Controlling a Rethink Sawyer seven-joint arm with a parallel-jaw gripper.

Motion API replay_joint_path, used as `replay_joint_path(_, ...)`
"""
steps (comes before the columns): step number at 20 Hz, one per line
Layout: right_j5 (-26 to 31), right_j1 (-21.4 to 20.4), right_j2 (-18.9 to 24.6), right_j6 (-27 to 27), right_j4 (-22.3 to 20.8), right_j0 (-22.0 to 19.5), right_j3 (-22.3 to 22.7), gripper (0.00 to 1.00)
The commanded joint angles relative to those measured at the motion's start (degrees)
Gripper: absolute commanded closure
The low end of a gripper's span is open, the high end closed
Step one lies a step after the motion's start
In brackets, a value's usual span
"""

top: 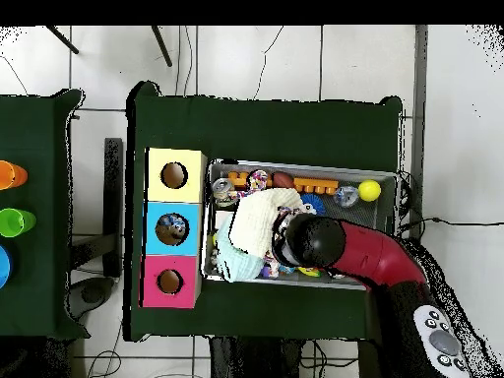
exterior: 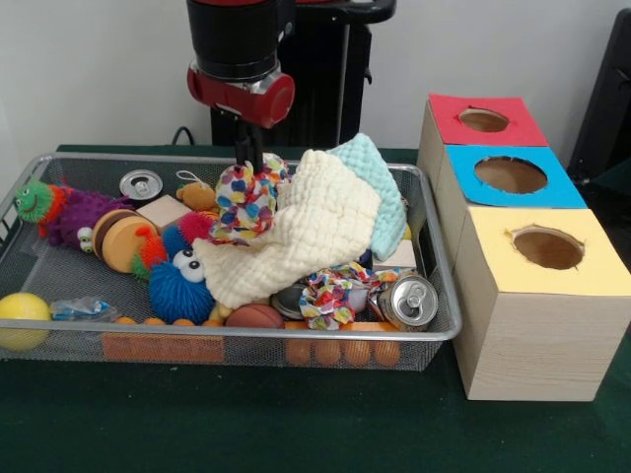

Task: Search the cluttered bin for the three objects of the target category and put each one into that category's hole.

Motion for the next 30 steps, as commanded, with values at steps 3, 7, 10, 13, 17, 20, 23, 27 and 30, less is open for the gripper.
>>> replay_joint_path(3,5.78,-2.82,2.16,-1.23,-0.58,0.19,-3.2,1.0)
replay_joint_path(7,11.95,-3.55,4.14,-4.37,0.98,-1.87,-6.01,1.0)
replay_joint_path(10,12.85,-4.38,4.52,-4.26,1.41,-2.06,-5.26,1.0)
replay_joint_path(13,11.77,-4.65,4.55,-3.12,1.34,-1.6,-4.23,1.0)
replay_joint_path(17,9.9,-3.35,4.94,-2.53,1.06,-1.85,-4.13,1.0)
replay_joint_path(20,6.41,-3.9,5.22,-1.08,2.06,-2.29,-2.36,0.0)
replay_joint_path(23,7.07,-3.95,4.44,0.67,2.68,-1.45,-2.39,0.0)
replay_joint_path(27,8.69,-3.9,3.6,2.0,3.57,-0.6,-3.01,0.0)
replay_joint_path(30,7.92,-3.93,3.04,0.96,2.2,-0.34,-3.85,0.0)
